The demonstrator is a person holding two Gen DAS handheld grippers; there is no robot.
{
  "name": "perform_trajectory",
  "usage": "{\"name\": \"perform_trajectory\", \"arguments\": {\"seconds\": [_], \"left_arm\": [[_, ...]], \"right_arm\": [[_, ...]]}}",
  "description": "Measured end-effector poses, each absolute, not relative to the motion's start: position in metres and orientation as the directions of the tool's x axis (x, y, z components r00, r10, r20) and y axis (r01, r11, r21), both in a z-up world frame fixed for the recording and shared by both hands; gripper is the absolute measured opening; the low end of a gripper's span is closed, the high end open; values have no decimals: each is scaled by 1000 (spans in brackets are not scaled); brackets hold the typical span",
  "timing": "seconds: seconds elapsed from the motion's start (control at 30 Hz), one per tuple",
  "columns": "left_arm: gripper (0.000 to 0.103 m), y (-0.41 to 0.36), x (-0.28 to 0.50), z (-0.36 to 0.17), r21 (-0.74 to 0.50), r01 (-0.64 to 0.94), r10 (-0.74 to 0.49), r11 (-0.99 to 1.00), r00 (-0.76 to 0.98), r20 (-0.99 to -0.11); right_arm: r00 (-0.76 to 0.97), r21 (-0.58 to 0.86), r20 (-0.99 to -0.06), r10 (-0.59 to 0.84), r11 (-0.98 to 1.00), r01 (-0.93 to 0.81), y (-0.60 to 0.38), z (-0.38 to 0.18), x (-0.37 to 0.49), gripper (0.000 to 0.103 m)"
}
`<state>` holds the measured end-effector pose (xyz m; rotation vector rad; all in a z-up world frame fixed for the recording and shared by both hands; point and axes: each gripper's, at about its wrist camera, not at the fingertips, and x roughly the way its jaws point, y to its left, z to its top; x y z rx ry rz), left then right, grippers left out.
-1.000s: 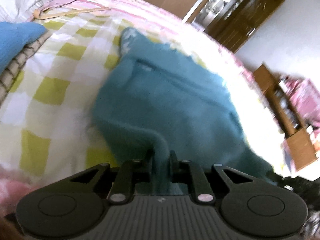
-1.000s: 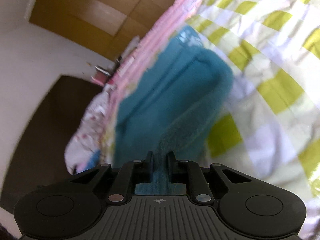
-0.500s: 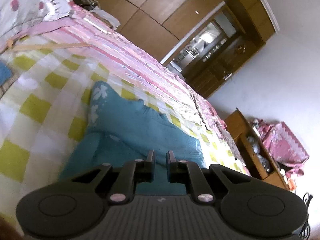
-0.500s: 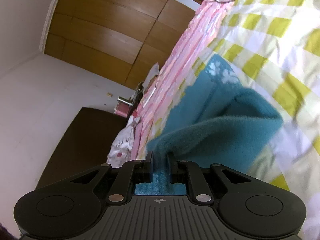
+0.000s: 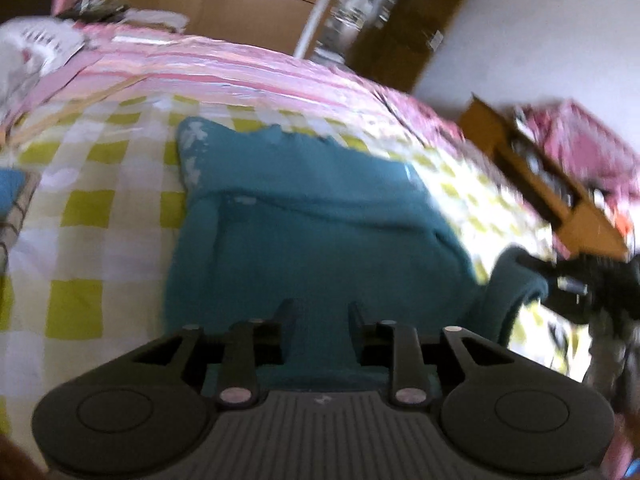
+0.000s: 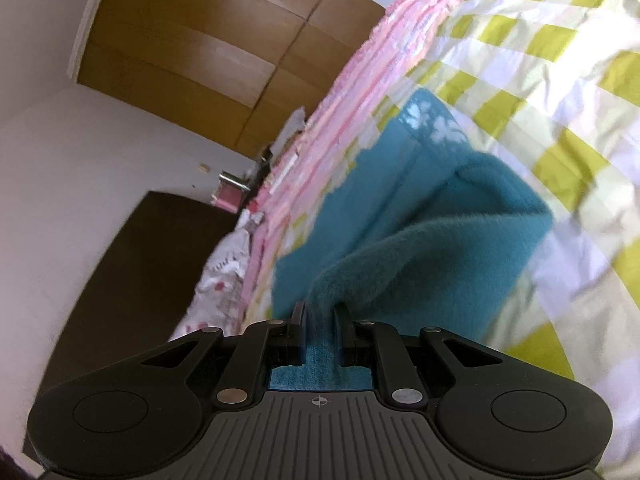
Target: Fold small clothes
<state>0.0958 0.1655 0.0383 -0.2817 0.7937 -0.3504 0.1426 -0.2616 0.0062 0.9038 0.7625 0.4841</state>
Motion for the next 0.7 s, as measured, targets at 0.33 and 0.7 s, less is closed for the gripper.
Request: {"name": "perform_trajectory", "arguments": {"seconds": [0.33,0.7], "left_arm": [[46,133,46,44,-118,406,-334,906,517,-788],[47,152,32,27,-131,159,-195,979,508,-839]], "right_arm": [[595,751,-544,591,659,32,-269,-8,88,13],[583,724,-572,577,689,29,-268,-14,75,14]]}}
